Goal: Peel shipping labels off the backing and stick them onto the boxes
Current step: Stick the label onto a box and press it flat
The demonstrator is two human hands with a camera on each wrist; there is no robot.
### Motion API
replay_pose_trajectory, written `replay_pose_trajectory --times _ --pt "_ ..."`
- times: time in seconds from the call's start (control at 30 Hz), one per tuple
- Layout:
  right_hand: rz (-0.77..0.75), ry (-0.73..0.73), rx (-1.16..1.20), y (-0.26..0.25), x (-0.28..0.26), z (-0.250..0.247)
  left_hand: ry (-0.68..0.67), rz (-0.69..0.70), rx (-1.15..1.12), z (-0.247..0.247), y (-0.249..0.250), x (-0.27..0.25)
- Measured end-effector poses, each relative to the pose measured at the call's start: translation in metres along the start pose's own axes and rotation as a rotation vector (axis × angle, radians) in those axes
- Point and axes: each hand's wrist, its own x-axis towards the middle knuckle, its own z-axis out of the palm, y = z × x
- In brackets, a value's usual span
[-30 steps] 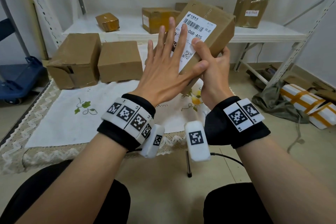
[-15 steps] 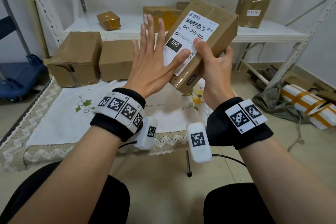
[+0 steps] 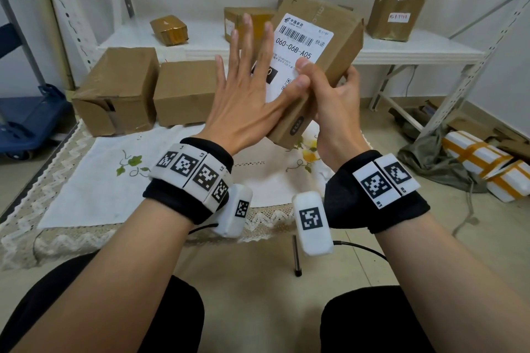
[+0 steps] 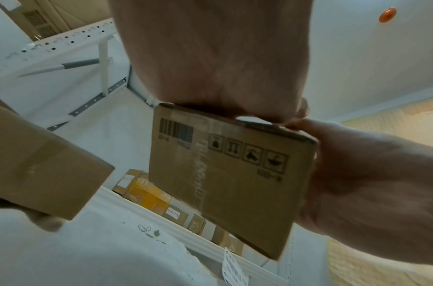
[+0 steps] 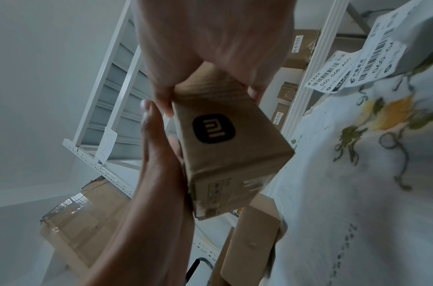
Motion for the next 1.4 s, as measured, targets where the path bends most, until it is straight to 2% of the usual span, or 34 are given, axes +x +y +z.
replay_pose_trajectory --times 0.3,0.43,0.63,0.83,1.1,1.4 --pt "-0.006 -0.057 -0.054 -0.004 -0.001 -0.007 0.017 -0.062 -0.017 -0.008 -0.021 0.003" --pt "-0.037 -0.027 -0.118 -0.002 -0.003 -0.002 0.023 -0.003 -0.028 -0.011 -0.007 0.0" --pt "-0.065 -0.105 -0.15 0.003 -0.008 0.006 0.051 0.055 -0.002 -0.007 0.005 0.0" --pt "-0.076 -0.148 -0.179 0.002 -0.011 0.005 0.131 0.009 -0.032 -0.014 -0.006 0.003" --pt "-0.087 -0.182 -0.2 -0.002 -0.01 -0.001 0.156 -0.106 -0.131 -0.021 -0.018 0.005" --pt "-0.107 -0.198 -0.244 0.001 -0.015 0.006 0.174 -0.007 -0.082 -0.01 0.003 0.001"
